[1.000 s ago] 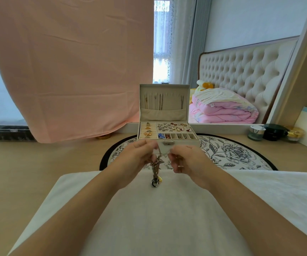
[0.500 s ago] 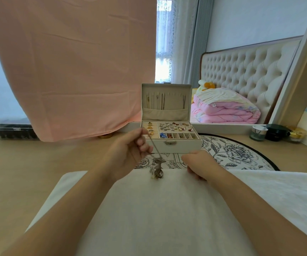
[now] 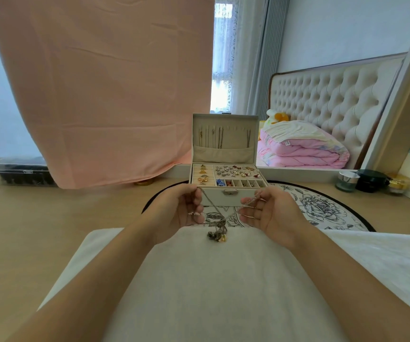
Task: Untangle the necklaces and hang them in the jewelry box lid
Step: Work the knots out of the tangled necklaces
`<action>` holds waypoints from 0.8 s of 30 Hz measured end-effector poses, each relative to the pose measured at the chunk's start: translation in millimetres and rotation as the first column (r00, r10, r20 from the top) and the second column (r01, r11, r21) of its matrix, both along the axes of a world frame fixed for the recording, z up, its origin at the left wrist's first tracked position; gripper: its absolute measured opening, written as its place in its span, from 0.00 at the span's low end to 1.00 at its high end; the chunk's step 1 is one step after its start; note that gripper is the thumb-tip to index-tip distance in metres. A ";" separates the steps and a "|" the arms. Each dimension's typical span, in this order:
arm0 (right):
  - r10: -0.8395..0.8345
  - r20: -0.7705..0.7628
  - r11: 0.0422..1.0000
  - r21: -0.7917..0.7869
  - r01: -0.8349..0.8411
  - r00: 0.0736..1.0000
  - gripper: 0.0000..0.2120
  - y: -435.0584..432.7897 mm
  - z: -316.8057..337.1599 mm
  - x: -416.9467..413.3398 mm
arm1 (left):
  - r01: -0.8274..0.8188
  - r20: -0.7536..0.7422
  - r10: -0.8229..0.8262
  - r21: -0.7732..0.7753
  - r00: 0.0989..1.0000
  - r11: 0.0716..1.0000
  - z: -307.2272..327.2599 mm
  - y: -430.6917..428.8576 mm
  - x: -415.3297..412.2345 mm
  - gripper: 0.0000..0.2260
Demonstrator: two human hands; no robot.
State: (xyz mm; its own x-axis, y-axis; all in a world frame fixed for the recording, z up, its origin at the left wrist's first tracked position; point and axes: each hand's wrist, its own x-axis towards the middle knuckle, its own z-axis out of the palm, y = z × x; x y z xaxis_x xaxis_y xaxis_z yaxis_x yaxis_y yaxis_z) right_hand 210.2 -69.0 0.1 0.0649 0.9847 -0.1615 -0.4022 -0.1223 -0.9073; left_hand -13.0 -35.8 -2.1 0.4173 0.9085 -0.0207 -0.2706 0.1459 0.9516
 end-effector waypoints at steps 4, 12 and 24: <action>0.141 0.128 0.984 0.087 -0.153 0.982 0.09 -5.4 2.5 -8.1 | -0.126 -0.082 0.125 0.002 0.989 0.992 -4.3 8.0 -5.3 0.09; 0.117 0.500 0.958 0.170 -0.230 0.858 0.03 2.9 10.2 -51.9 | 0.056 -0.123 -0.041 0.127 0.992 0.990 3.9 0.8 -7.7 0.20; 0.191 0.626 0.937 0.113 -0.330 0.756 0.08 24.3 6.6 -53.9 | -0.032 -0.266 0.128 0.340 0.955 0.940 -1.5 8.5 -17.4 0.28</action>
State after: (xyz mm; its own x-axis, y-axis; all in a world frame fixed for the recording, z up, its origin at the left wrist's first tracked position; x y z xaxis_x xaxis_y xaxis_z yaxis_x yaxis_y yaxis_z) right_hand 156.4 -44.7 6.7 -0.1847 0.9824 0.0271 0.2488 0.0734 -0.9658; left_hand -30.4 -27.3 -3.5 0.3637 0.9142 0.1790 0.0159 -0.1982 0.9800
